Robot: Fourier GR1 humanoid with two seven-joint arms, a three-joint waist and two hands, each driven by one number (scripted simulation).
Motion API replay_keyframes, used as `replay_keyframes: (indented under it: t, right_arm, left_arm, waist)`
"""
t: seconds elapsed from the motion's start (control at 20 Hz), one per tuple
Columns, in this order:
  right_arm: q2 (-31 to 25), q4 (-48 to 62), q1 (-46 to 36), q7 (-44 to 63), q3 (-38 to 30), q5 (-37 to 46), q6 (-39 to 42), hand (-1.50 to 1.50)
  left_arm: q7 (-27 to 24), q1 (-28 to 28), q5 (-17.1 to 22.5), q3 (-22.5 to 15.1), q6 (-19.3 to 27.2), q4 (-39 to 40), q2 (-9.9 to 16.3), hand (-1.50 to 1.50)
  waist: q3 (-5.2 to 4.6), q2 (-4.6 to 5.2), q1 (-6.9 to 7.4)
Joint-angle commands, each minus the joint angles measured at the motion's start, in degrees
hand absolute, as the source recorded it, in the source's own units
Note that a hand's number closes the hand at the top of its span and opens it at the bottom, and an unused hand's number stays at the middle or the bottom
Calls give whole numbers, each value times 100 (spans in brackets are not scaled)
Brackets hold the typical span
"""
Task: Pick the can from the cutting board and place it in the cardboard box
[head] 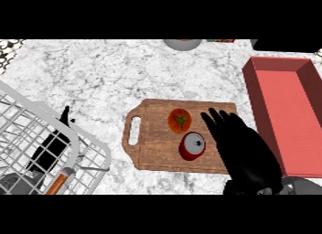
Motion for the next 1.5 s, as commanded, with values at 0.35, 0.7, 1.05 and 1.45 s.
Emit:
replay_keyframes:
  t: [0.35, 0.7, 1.05, 1.45]
  right_arm:
    - [711, 1095, -275, 606, 369, 378, 231, -150]
    - [1080, 1406, -279, 473, 382, 467, 134, -150]
    - [1293, 1943, -249, 388, 447, 676, 98, -150]
    - [1563, 2402, -195, 332, 389, 837, -11, -150]
  left_arm:
    - [-489, -1166, -310, 219, 284, -579, 277, 0]
    - [-454, -1235, -165, 40, 237, -523, 313, 0]
    - [-434, -1156, -70, -34, 416, -575, 430, 0]
    - [-538, -1045, 30, -78, 609, -690, 513, 0]
  waist:
    - [149, -128, -116]
    - [156, -170, -117]
    - [154, -155, -166]
    - [155, -140, -195]
